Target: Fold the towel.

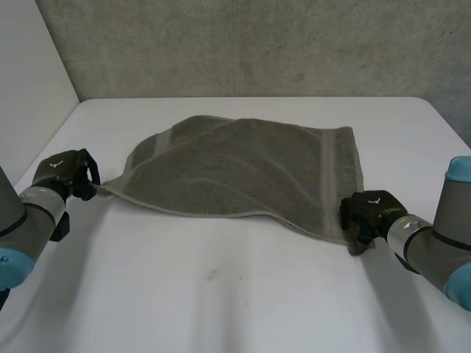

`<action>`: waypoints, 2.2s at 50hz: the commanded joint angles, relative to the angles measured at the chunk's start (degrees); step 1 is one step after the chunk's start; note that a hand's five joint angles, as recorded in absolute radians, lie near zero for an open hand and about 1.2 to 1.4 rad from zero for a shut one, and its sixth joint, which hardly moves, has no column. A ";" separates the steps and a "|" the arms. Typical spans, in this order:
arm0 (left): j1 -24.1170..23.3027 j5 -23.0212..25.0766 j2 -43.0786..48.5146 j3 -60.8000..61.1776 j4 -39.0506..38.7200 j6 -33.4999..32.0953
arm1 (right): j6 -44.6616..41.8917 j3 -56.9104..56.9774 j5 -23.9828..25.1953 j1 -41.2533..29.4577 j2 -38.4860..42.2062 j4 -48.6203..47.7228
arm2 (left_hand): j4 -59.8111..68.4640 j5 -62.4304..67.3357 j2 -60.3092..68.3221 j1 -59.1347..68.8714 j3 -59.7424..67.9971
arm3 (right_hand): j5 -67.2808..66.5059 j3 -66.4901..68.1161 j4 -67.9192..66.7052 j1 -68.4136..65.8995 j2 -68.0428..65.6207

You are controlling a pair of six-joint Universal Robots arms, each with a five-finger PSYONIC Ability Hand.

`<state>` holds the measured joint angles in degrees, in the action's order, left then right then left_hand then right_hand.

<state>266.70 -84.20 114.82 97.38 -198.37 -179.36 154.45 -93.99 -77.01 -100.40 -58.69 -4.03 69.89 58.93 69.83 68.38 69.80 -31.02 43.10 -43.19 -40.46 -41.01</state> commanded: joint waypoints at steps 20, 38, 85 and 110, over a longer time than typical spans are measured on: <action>0.05 0.00 -0.03 0.09 0.00 -0.02 | -0.03 1.71 0.19 1.53 -0.11 -1.86 | 10.11 11.07 10.17 11.62 10.20 | -4.39 2.31 -2.22 -4.95 -4.40; 0.05 0.00 0.06 0.09 0.00 -0.02 | 0.15 1.97 0.81 1.44 0.07 2.26 | 10.11 11.07 10.17 11.62 10.20 | 14.78 -16.86 16.94 14.22 14.77; 0.05 0.09 0.32 0.18 0.00 -0.20 | -0.82 6.37 0.19 1.53 3.06 -0.72 | 10.11 11.07 10.17 11.62 10.20 | -38.98 36.90 -36.81 -39.54 -38.99; -0.30 2.73 -35.28 -6.32 14.50 -0.81 | -3.72 20.13 4.49 9.44 -38.86 14.65 | 10.11 11.07 10.17 11.62 10.20 | -38.98 36.90 -36.81 -39.54 -38.99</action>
<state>266.41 -83.16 88.31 95.43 -190.14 -180.27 149.46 -82.81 -75.61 -92.58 -89.85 5.52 69.89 58.94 69.83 68.38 69.80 -66.68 76.57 -76.82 -76.54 -76.52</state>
